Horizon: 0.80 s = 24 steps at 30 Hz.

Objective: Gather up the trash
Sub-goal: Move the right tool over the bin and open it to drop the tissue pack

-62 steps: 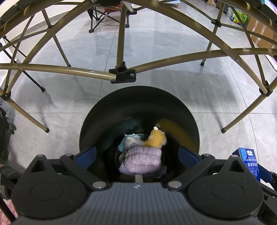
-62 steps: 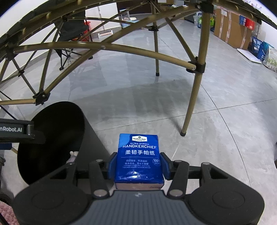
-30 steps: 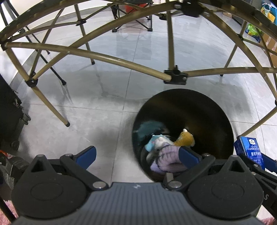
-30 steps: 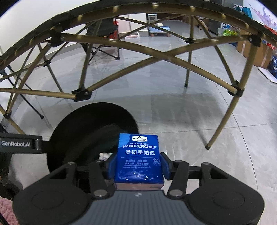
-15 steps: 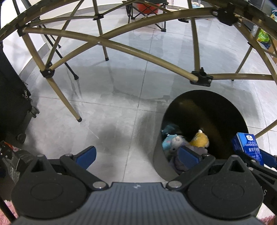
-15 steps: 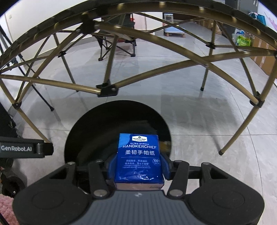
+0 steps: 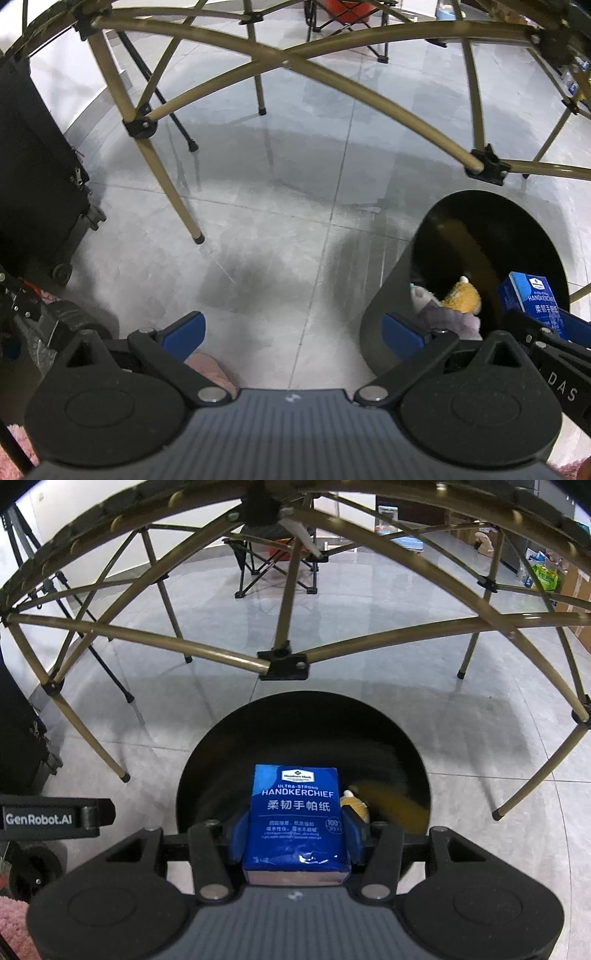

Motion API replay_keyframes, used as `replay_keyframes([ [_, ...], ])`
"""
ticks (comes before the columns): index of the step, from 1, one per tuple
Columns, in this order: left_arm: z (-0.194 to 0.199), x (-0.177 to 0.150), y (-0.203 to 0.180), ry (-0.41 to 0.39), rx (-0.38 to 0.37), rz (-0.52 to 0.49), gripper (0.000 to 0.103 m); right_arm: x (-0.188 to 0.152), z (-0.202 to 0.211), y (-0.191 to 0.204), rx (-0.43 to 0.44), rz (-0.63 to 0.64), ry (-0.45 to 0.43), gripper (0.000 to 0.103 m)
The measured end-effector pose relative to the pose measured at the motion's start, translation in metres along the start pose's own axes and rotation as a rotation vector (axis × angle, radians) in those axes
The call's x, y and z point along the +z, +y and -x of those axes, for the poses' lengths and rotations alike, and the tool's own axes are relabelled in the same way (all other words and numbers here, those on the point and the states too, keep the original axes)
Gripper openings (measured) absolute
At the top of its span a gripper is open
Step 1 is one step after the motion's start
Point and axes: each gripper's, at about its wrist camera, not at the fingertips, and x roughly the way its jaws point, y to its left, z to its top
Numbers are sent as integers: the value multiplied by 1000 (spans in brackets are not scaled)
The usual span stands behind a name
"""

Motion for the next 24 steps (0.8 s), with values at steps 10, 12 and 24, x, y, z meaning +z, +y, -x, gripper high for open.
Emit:
replay_keyframes([
  [10,-12,-3,16,27,17,18,103,3,-15,10,-2,-14,29,50],
  [12,-14,-3,17,31,19,20,103,3,-18,11,-1,-16,33,50],
  [24,-17,-5,22,43,23,29,103,4,-25,13,2,-31,44,51],
])
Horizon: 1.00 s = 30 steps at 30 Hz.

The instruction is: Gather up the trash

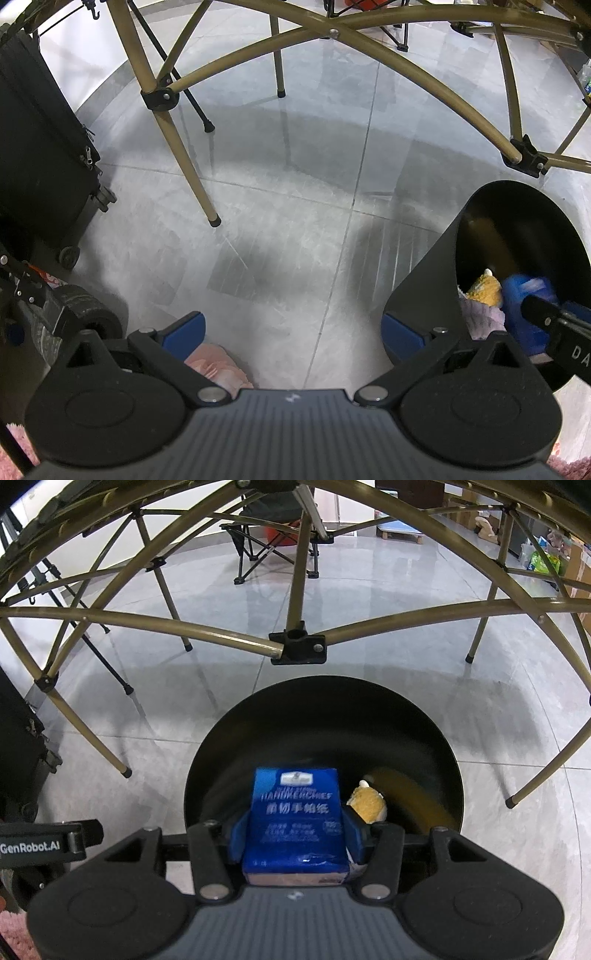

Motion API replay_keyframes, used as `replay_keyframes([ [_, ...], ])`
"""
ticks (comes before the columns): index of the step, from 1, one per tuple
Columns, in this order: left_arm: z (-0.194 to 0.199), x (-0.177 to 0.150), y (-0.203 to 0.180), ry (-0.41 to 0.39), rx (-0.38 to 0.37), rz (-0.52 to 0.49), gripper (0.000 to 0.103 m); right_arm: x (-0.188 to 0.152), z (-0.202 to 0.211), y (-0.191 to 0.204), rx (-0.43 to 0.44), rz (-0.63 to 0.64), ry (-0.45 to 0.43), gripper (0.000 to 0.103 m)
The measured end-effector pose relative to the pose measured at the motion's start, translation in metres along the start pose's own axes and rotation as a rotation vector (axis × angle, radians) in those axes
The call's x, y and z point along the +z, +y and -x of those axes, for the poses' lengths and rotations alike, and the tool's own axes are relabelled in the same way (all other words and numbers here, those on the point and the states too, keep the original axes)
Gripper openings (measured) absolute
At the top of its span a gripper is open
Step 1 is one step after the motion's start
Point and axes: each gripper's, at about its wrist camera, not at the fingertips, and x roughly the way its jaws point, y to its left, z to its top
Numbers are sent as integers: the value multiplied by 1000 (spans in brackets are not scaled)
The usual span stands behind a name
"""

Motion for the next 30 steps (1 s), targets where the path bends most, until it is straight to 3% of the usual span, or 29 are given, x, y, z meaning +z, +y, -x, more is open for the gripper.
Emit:
replay_keyframes([
  [2,0,0,0,2,0,1,103,1,1,-2,3,-12,-3,57],
  [4,0,0,0,4,-2,1,103,1,1,-3,0,-20,-5,74],
  [7,0,-1,1,4,-3,0,103,1,1,-4,4,-30,-8,93],
  [10,0,-1,0,6,-4,-1,103,1,-1,-7,30,-55,4,103],
  [19,1,-2,-3,2,-9,-10,103,0,-3,-12,41,-66,9,103],
  [30,24,-9,-13,-68,-18,-58,103,-3,16,-18,48,-53,-30,103],
])
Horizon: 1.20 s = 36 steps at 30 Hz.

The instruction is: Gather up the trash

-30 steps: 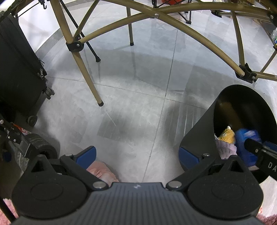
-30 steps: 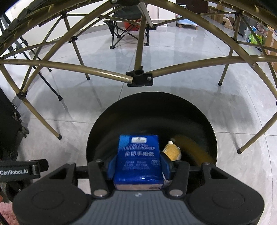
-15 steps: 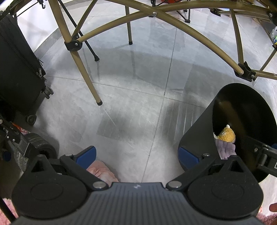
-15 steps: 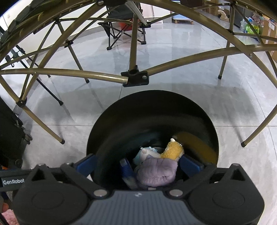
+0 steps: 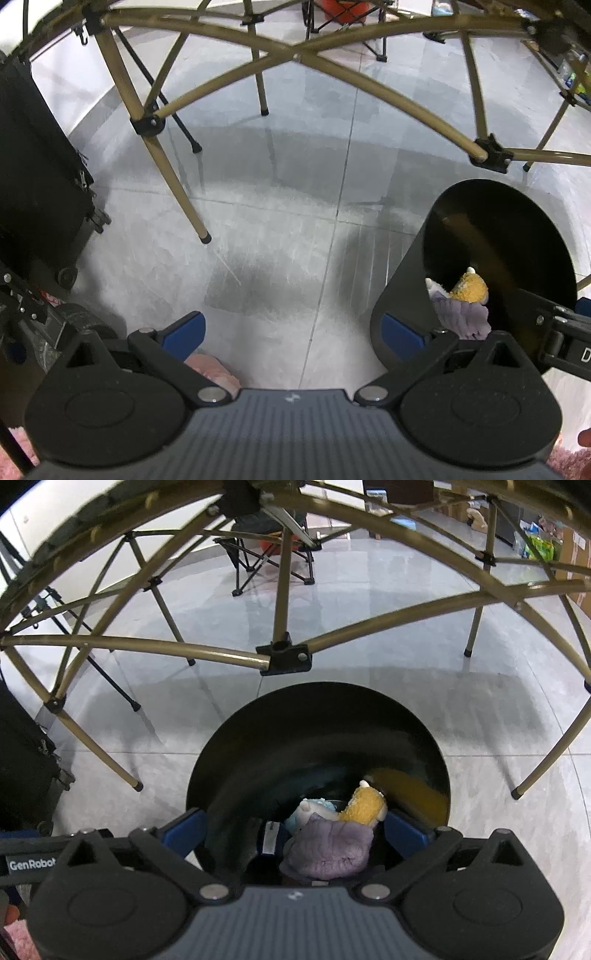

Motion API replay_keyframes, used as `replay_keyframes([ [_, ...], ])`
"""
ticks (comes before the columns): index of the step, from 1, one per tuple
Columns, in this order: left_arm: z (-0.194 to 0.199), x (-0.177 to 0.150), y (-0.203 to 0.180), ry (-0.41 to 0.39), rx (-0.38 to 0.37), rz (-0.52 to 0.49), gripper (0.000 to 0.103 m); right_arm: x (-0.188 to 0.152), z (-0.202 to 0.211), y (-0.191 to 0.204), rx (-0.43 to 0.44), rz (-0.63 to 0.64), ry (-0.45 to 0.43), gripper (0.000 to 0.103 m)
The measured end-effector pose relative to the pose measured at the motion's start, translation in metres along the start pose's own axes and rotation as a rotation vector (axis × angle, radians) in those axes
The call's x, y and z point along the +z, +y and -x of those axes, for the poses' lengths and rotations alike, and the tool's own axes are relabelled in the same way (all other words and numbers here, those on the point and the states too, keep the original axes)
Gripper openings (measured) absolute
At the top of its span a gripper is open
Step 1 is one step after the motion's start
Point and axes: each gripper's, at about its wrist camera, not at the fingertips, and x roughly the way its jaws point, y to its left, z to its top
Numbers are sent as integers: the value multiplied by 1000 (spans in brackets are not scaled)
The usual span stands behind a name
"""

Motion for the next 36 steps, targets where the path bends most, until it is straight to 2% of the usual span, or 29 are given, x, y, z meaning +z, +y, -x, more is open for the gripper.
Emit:
replay_keyframes([
  [9,57,-15,-9,-109,-42,-31,103,-10,53,-3,3,16,-89,103],
  [16,112,-37,-12,-180,-91,-69,103,-19,118,-9,2,20,-180,103],
  [27,202,-86,-13,-276,-142,-136,103,-65,217,-16,6,39,-262,103],
  [36,242,-120,-8,-304,-164,-179,103,-102,280,-14,-5,40,-289,103],
])
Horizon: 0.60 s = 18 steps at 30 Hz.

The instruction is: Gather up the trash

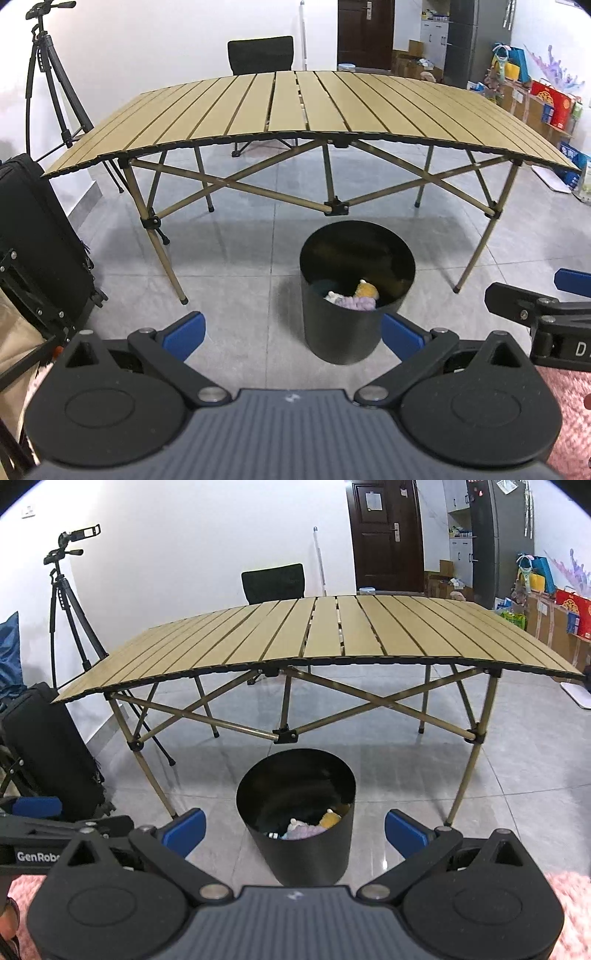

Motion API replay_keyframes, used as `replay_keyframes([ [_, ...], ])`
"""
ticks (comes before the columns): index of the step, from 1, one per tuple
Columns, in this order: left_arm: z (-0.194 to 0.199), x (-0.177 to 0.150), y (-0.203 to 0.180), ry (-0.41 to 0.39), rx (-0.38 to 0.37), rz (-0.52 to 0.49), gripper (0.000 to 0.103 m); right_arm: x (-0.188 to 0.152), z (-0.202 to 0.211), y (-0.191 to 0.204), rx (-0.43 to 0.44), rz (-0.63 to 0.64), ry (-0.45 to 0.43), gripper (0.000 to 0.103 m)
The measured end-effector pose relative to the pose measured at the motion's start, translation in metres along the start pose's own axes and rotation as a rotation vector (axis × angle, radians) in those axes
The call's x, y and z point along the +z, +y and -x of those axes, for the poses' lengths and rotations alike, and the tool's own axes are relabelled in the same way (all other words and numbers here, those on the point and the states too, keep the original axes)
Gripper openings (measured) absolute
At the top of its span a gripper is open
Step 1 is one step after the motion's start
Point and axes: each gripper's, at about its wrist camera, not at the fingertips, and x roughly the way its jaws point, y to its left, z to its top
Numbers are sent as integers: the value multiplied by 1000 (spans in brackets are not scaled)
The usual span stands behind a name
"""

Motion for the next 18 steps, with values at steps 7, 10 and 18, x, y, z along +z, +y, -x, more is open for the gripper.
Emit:
replay_keyframes([
  [7,16,-13,-2,8,-7,-7,103,-12,26,5,-23,6,7,103],
  [10,20,-19,-1,13,-8,-10,103,-15,33,6,-24,6,3,103],
  [18,23,-28,-3,26,-13,-19,103,-24,39,8,-28,10,14,103],
])
